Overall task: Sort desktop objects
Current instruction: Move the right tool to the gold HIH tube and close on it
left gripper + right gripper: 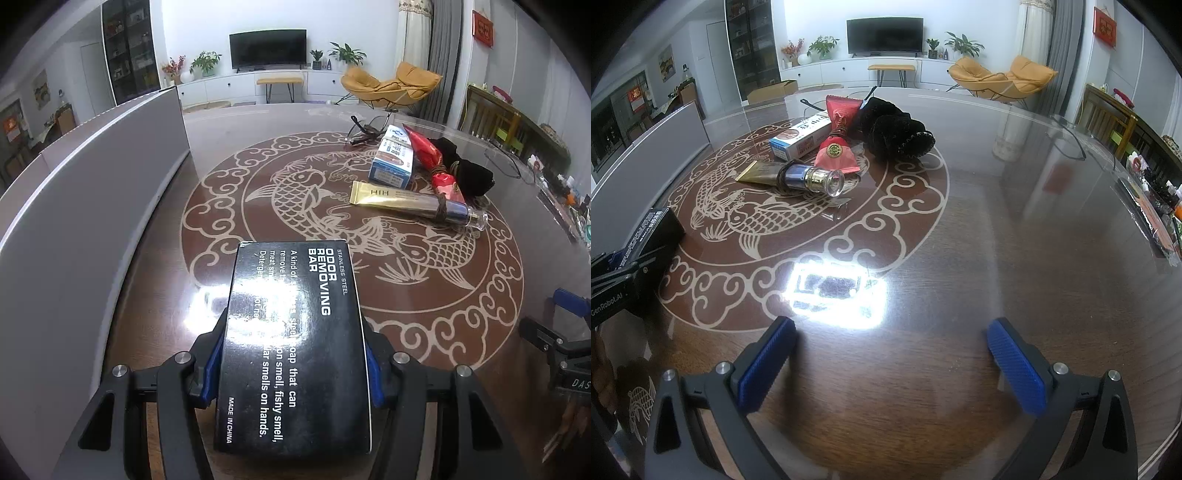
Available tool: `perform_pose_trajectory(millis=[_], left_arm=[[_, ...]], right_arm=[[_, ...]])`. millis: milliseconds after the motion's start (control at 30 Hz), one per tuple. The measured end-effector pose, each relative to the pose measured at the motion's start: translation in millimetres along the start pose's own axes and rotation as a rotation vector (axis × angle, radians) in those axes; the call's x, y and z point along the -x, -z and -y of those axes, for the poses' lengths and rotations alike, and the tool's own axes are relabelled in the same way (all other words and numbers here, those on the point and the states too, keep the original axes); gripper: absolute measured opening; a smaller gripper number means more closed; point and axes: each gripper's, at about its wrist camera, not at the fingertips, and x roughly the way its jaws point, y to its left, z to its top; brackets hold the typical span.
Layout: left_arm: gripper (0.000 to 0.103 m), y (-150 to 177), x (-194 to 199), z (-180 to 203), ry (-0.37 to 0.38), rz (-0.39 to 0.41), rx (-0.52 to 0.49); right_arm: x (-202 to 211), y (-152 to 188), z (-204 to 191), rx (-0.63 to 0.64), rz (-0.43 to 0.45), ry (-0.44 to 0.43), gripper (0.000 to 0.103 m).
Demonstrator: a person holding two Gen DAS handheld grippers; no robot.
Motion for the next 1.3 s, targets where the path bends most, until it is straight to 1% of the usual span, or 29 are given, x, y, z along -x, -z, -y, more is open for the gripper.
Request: perform_pose_trajectory(millis=[667,767,833,867,900,967,1033,1067,1133,1200,1300], left_arm=[[0.059,2.5,2.9,-1.3,-0.002,0.000,0.000],[0.059,2.5,2.5,-1.3,-0.002,-0.001,0.000],[0.060,3.4,3.4,-1.9,-0.003,0.000,0.000],[0.060,3.5,3.7,-1.9,-0.002,0.000,0.000],[0.060,3.4,3.6,-1.9,-0.002,0.000,0.000],[0.060,3.5,3.7,-2.0,-0.002,0.000,0.000],[0.060,3.5,3.7,-2.0,-0.002,0.000,0.000],[0.060,3.5,3.7,-2.0,-0.002,0.000,0.000],[0.060,3.4,3.3,-2.0,-0.002,0.000,0.000],[0.060,3.4,3.6,-2.1,-0.002,0.000,0.000],[0.060,3.4,3.6,-2.1,-0.002,0.000,0.000]], right_arm=[[0.3,-1.0,0.6,-0.001,0.000,0.000,0.103],[-2.3,-6.1,-0.4,0.048,-0.029,-0.031,0.103],[-2.4,-11.4,5.5,0.050,-0.001,-0.018,0.103],[-0.9,-18.8,7.4,0.054,0.025,-0.030,0.103],[1.0,-30.4,6.7,0.067,0.049,-0.062,0.103],[3.7,-56.2,-4.5,0.127,0.071,-0.159,0.101],[7.0,-74.9,-21.2,0.204,0.090,-0.196,0.101],[6.7,-88.1,-35.5,0.270,0.096,-0.231,0.101],[3.1,-99.9,-53.9,0.357,0.091,-0.247,0.101],[-8.2,-108.1,-77.7,0.473,0.049,-0.252,0.101],[-29.8,-113.7,-96.1,0.550,-0.002,-0.246,0.094]])
